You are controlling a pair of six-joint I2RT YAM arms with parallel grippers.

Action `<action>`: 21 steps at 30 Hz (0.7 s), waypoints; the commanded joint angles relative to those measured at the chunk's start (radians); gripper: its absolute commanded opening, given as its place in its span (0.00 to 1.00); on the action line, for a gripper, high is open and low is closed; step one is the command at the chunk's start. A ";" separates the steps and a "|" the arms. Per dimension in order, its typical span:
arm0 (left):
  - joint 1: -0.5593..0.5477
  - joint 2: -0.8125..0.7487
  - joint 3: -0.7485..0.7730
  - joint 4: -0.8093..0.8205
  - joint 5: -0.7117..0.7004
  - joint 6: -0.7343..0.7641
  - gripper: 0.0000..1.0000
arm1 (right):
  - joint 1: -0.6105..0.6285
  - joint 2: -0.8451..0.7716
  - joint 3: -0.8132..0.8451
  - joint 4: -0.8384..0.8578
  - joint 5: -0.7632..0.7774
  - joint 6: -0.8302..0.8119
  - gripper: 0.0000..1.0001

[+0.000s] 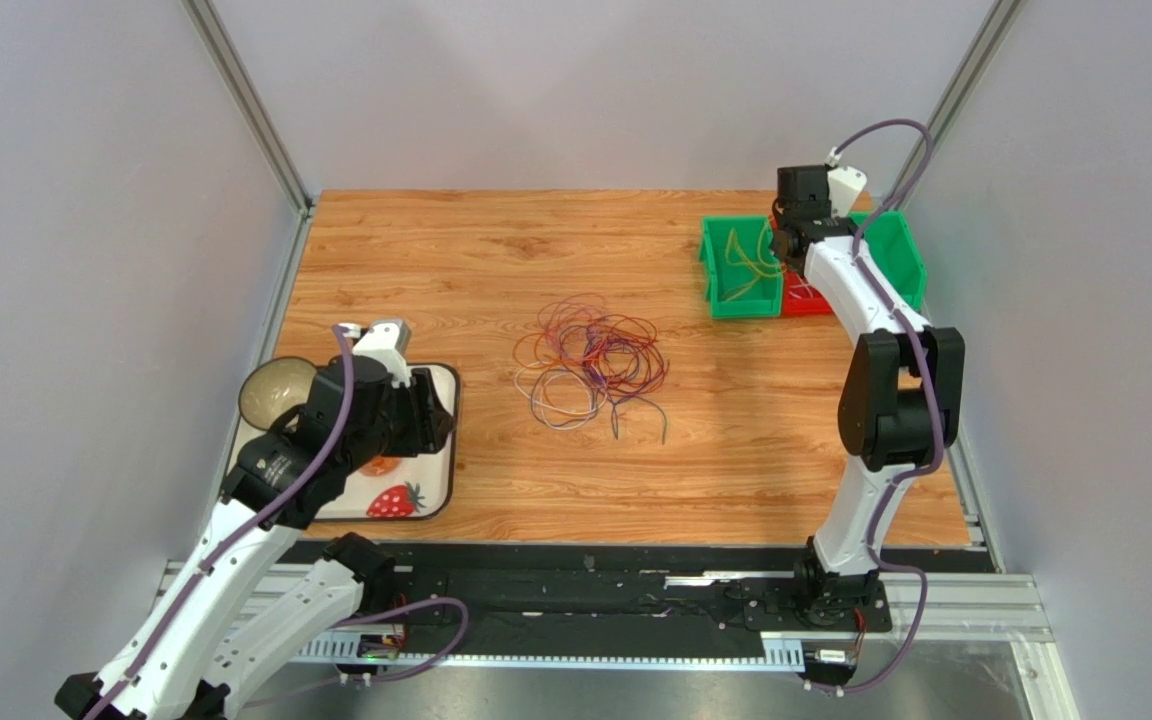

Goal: Untangle the cables
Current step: Place the cable in the bin.

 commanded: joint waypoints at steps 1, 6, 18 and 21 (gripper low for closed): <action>-0.003 -0.008 -0.006 0.020 0.011 0.007 0.56 | 0.006 0.008 0.074 -0.027 0.159 0.044 0.00; -0.003 -0.008 -0.006 0.021 0.011 0.007 0.56 | 0.043 0.021 0.080 -0.011 0.193 0.043 0.00; -0.003 -0.011 -0.008 0.021 0.012 0.007 0.56 | 0.154 0.208 0.244 -0.077 0.354 0.033 0.00; -0.003 -0.010 -0.008 0.021 0.012 0.007 0.56 | 0.154 0.241 0.269 -0.094 0.366 0.027 0.00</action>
